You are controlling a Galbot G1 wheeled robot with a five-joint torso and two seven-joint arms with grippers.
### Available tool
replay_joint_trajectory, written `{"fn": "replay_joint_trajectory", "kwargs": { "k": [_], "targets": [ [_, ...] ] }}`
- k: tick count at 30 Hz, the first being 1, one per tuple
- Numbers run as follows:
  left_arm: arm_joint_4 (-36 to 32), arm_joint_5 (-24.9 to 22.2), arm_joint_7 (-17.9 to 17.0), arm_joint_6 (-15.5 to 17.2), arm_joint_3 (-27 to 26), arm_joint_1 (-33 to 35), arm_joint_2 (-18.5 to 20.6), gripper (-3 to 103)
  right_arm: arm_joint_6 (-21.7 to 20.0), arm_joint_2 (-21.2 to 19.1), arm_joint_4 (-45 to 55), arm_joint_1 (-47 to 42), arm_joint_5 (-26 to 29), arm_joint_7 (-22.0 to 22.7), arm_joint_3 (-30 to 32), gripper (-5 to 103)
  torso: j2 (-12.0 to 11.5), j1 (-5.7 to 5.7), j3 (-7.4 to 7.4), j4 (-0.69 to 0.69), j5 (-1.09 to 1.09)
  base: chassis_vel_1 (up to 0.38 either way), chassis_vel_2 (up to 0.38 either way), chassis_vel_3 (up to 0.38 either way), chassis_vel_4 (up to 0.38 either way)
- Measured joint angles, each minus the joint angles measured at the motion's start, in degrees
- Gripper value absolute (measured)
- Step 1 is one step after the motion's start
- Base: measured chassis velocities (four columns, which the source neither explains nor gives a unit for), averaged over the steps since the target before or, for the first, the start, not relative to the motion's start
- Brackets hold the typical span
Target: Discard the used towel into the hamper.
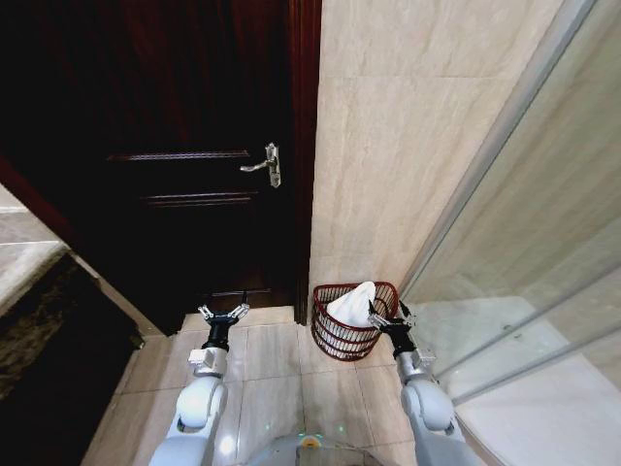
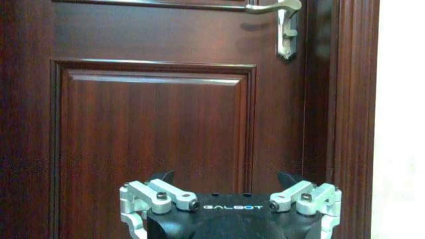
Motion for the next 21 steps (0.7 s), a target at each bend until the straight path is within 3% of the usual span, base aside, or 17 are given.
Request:
{"fn": "replay_joint_trajectory", "kwargs": {
  "k": [21],
  "targets": [
    [-0.1, -0.1, 0.0, -0.2, -0.1, -0.1, -0.1, 100, -0.3, 0.9, -0.6, 0.5, -1.3, -0.3, -0.3, 100, 0.0, -0.02, 0.0, 0.0, 0.0, -0.009, 0.006, 0.01, -0.007]
  ]
}}
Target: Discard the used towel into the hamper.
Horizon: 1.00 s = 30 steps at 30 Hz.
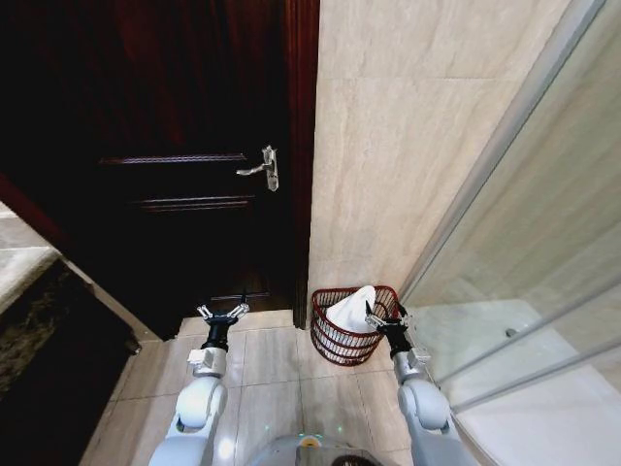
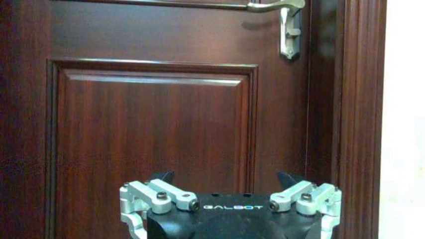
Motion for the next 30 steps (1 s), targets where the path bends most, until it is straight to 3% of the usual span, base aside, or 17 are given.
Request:
{"fn": "replay_joint_trajectory", "kwargs": {
  "k": [12, 23, 30],
  "targets": [
    [-0.2, 0.0, 0.0, 0.2, 0.0, 0.1, -0.1, 100, -0.1, -0.3, -1.9, 0.9, 0.2, -0.3, -0.2, 100, 0.0, 0.01, 0.0, -0.01, 0.0, -0.033, 0.039, 0.036, -0.046],
    [-0.2, 0.6, 0.0, 0.2, -0.4, 0.4, -0.1, 100, -2.4, -1.2, -23.2, 16.4, 2.4, -1.7, -1.1, 100, 0.0, 0.01, 0.01, 0.01, 0.01, -0.005, 0.001, 0.001, -0.001],
    [0.0, 1.9, 0.0, 0.3, -0.2, 0.3, -0.8, 100, -3.3, -1.1, -29.5, 21.2, 1.9, -2.7, -1.2, 100, 0.0, 0.01, 0.01, 0.0, 0.0, 0.0, 0.0, 0.0, 0.0]
  ]
}}
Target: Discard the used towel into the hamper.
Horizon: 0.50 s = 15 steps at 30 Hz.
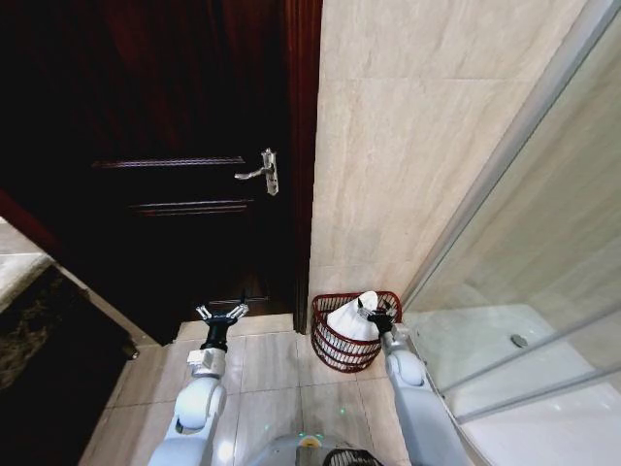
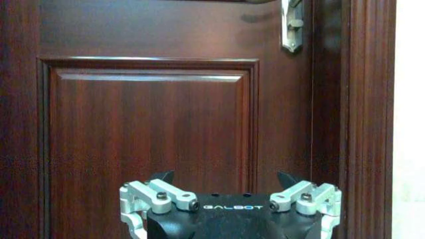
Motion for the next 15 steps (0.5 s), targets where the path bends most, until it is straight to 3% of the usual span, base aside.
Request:
{"fn": "replay_joint_trajectory", "kwargs": {
  "k": [13, 15],
  "targets": [
    [-2.1, 2.8, 0.0, 0.3, 0.4, 1.1, -1.6, 100, -1.3, 0.1, -13.9, 6.4, -1.9, -4.2, 0.4, 100, 0.0, 0.0, 0.0, 0.0, 0.01, 0.0, 0.0, 0.0, 0.0],
    [-2.9, 3.0, 0.0, 0.2, 0.2, 1.9, -1.9, 100, -4.9, 0.0, -14.8, 6.2, -3.0, -4.7, 0.3, 100, 0.0, 0.0, -0.01, 0.01, 0.0, 0.0, 0.0, 0.0, 0.0]
  ]
}}
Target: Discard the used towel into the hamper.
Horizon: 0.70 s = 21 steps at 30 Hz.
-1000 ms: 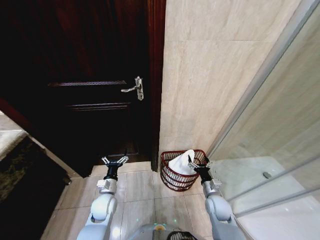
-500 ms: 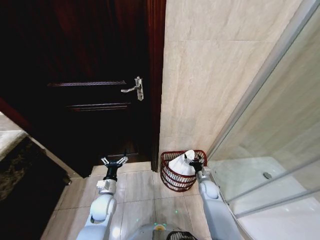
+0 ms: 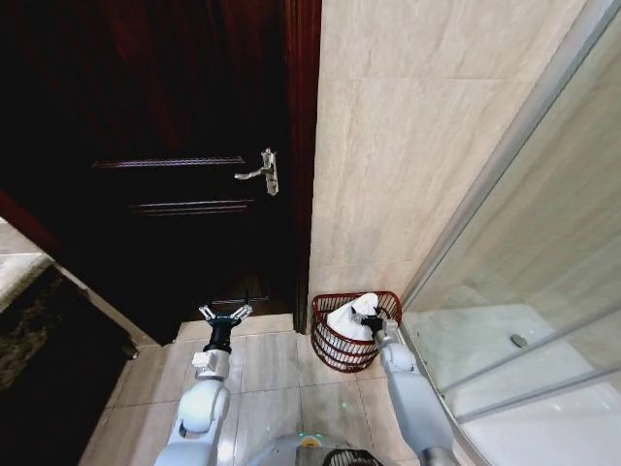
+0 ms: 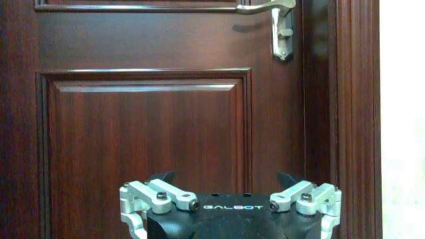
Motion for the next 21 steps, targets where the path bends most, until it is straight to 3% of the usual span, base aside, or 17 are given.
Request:
{"fn": "replay_joint_trajectory", "kwargs": {
  "k": [8, 16, 21],
  "targets": [
    [-0.2, 0.0, 0.0, -0.2, 0.2, 0.1, -0.1, 100, -10.2, -1.3, 7.6, -2.8, 0.8, -1.5, 0.1, 100, 0.0, 0.0, 0.0, -0.01, 0.0, 0.0, 0.0, 0.0, 0.0],
    [0.3, -0.3, -0.1, -0.6, 0.3, -0.1, 0.1, 100, -5.4, -1.5, 14.8, -3.3, -0.2, 2.0, -0.2, 100, 0.0, -0.01, 0.0, -0.01, -0.01, 0.0, 0.0, 0.0, 0.0],
    [0.8, -0.5, -0.1, -1.0, 0.0, -0.1, 0.2, 100, -2.7, -0.4, 10.4, -0.2, -1.8, 1.7, -0.7, 100, 0.0, -0.01, 0.0, 0.0, -0.01, 0.0, 0.0, 0.0, 0.0]
  ]
}}
